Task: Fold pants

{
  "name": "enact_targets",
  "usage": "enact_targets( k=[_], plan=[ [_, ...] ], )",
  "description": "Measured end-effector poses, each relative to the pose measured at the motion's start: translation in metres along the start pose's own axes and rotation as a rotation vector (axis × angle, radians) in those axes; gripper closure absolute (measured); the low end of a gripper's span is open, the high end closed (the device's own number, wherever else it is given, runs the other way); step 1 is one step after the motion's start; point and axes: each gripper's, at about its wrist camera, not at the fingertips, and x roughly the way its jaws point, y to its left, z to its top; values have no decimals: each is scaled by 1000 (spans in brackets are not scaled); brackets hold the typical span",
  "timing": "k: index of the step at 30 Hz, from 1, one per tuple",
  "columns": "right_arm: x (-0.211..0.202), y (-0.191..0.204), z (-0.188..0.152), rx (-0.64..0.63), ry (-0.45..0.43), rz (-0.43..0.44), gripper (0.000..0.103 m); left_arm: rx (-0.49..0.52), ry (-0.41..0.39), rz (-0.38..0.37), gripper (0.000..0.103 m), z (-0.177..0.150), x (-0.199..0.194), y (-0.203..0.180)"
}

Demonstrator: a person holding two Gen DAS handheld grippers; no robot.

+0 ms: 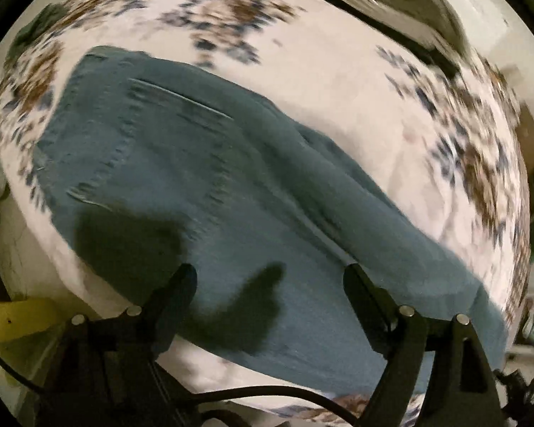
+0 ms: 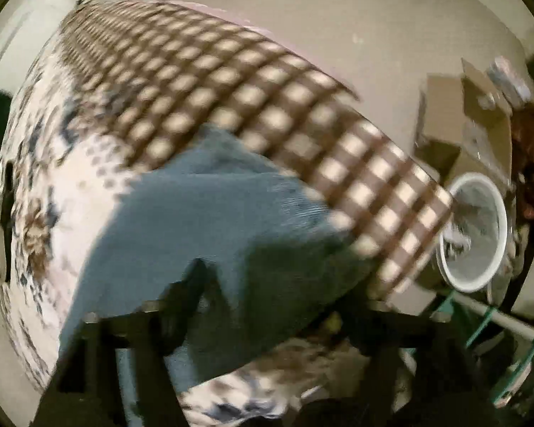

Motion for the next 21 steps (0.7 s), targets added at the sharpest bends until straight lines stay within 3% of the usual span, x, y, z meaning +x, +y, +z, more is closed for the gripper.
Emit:
enact_targets(
  k=[5, 8, 11, 13, 15, 19, 21],
  plan=[
    [2, -41, -24, 225, 33, 213, 30, 90, 38, 29, 19, -14, 13, -19],
    [23, -44, -29, 259, 69, 240, 30, 89, 69, 49, 19, -16, 22, -16],
    [34, -44, -19, 290, 11, 263, 32, 80, 79, 58, 19, -14, 26, -12],
    [34, -39, -15, 275, -11, 257, 60, 72, 82, 54, 19, -12, 28, -10],
    [13, -23, -14, 185, -78, 248, 79, 75, 86, 58, 19, -10, 31, -14],
    [-64, -2, -33, -33, -319, 229, 88, 88, 92, 60, 19, -10, 36, -16],
    [-58, -8, -33, -76, -291, 137, 87, 86, 97, 62, 19, -10, 40, -17]
  ],
)
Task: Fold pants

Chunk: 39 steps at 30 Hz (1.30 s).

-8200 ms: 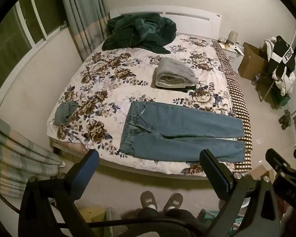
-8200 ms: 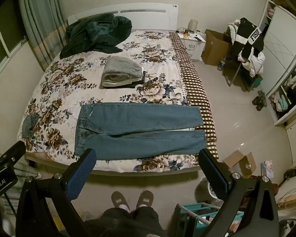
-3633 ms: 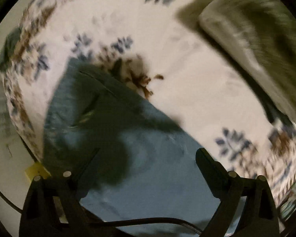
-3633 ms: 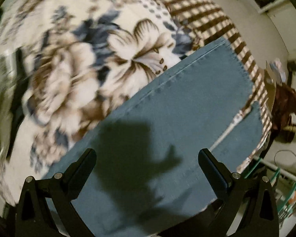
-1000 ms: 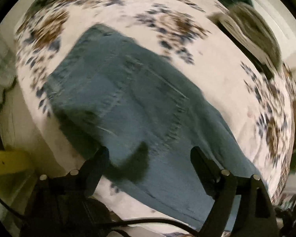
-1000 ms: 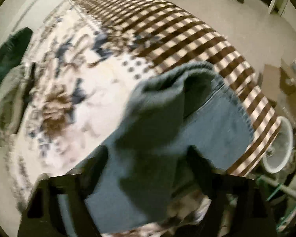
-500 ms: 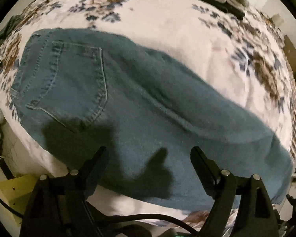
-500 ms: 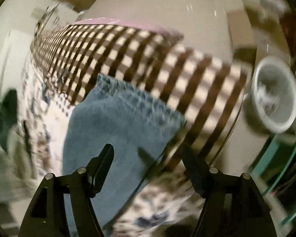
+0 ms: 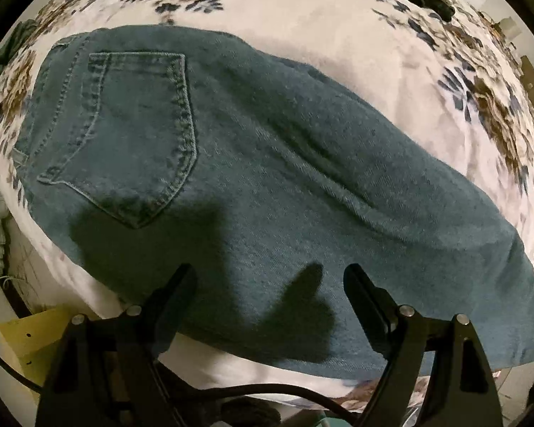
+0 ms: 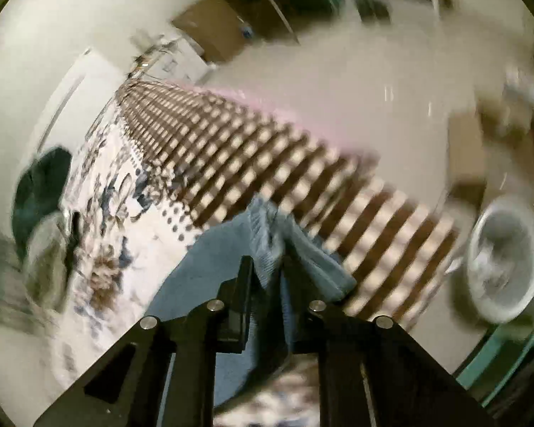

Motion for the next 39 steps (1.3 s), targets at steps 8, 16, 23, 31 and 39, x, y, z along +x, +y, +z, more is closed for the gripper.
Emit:
enact_targets(
  k=[8, 16, 23, 31, 39],
  plan=[
    [33, -23, 37, 96, 151, 105, 38, 26, 16, -6, 19, -9, 5, -14],
    [123, 46, 91, -74, 287, -127, 38, 69, -84, 54, 19, -16, -2, -65],
    [115, 72, 84, -219, 158, -197, 88, 192, -169, 55, 19, -13, -18, -119],
    [104, 81, 103, -288, 130, -175, 57, 260, -179, 17, 19, -9, -30, -119],
    [42, 4, 73, 43, 168, -83, 43, 269, -82, 7, 19, -32, -17, -111]
  ],
)
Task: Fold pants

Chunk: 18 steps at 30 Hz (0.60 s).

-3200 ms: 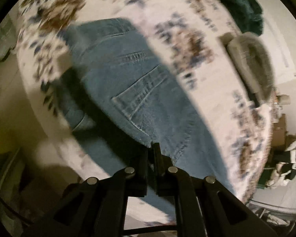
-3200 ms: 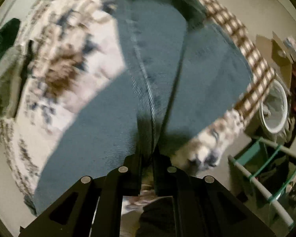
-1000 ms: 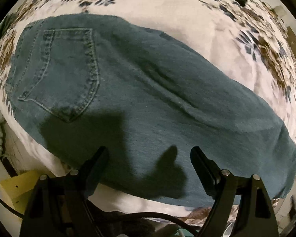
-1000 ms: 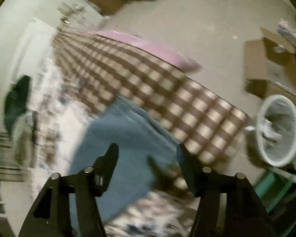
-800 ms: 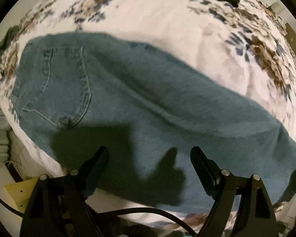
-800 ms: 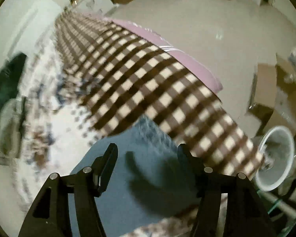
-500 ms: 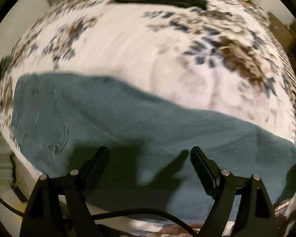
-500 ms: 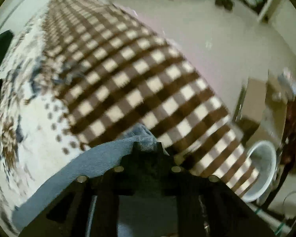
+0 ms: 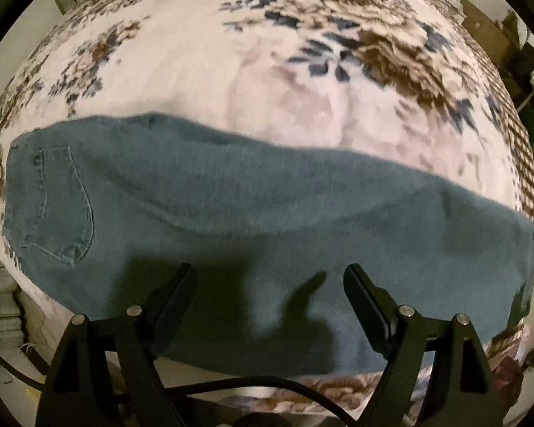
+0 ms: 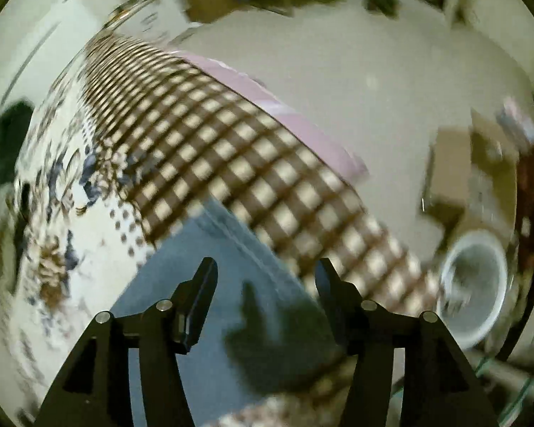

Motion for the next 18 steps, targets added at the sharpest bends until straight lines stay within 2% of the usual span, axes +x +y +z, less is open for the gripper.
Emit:
enact_targets(
  k=[3, 7, 10, 13, 15, 16, 18],
  plan=[
    [11, -34, -46, 182, 148, 132, 43, 0, 35, 22, 19, -9, 4, 8],
    [48, -23, -98, 204, 297, 203, 43, -65, 69, 48, 19, -21, 1, 36],
    [71, -10, -124, 196, 332, 235, 43, -121, 101, 83, 19, -31, 5, 61],
    [88, -13, -135, 312, 307, 335, 44, -155, 124, 98, 19, -33, 12, 77],
    [91, -15, -137, 388, 266, 394, 59, -185, 125, 91, 19, -33, 13, 85],
    [89, -13, -136, 389, 248, 398, 81, -197, 121, 90, 19, -32, 13, 89],
    [68, -1, -133, 305, 188, 376, 87, -210, 110, 89, 19, -31, 10, 93]
  ],
)
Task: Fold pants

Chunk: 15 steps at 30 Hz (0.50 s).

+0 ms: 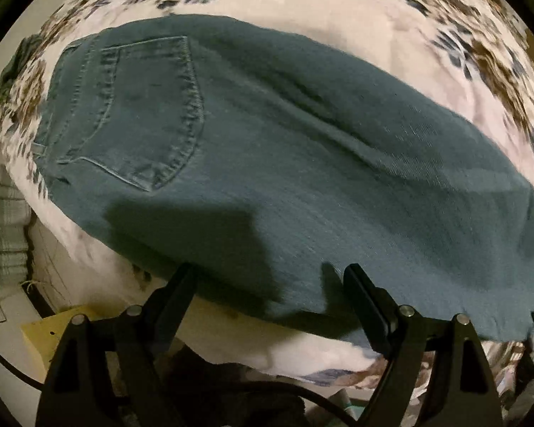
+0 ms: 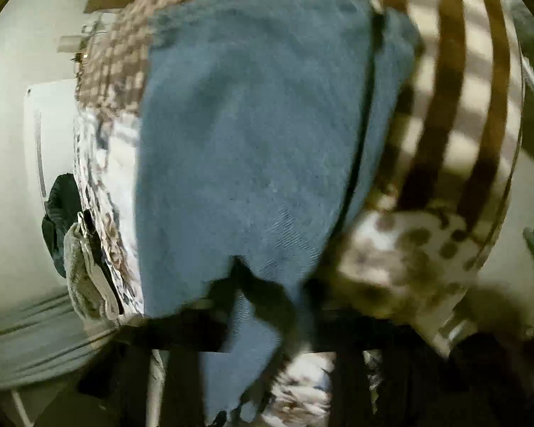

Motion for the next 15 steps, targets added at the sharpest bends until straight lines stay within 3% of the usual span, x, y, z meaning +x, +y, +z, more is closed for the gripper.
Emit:
enact_targets(
  k=[2, 4, 6, 7, 9, 15],
  plan=[
    [-20, 26, -12, -140, -62, -43, 89, -6, -2, -10, 19, -1, -2, 2],
    [-26, 28, -18, -203, -89, -116, 90, 1, -1, -13, 19, -4, -2, 2],
    [-10, 10, -12, -193, -36, -241, 87, 4, 7, -14, 19, -10, 1, 1],
    [-1, -4, -9, -158, 4, -287, 76, 6, 15, -13, 19, -11, 2, 2],
    [-6, -22, -4, -86, 10, -265, 54, 6, 31, -14, 19, -16, 7, 3],
    [-42, -27, -5, -35, -48, -110, 49, 54, 20, -31, 19, -19, 7, -11]
  ],
)
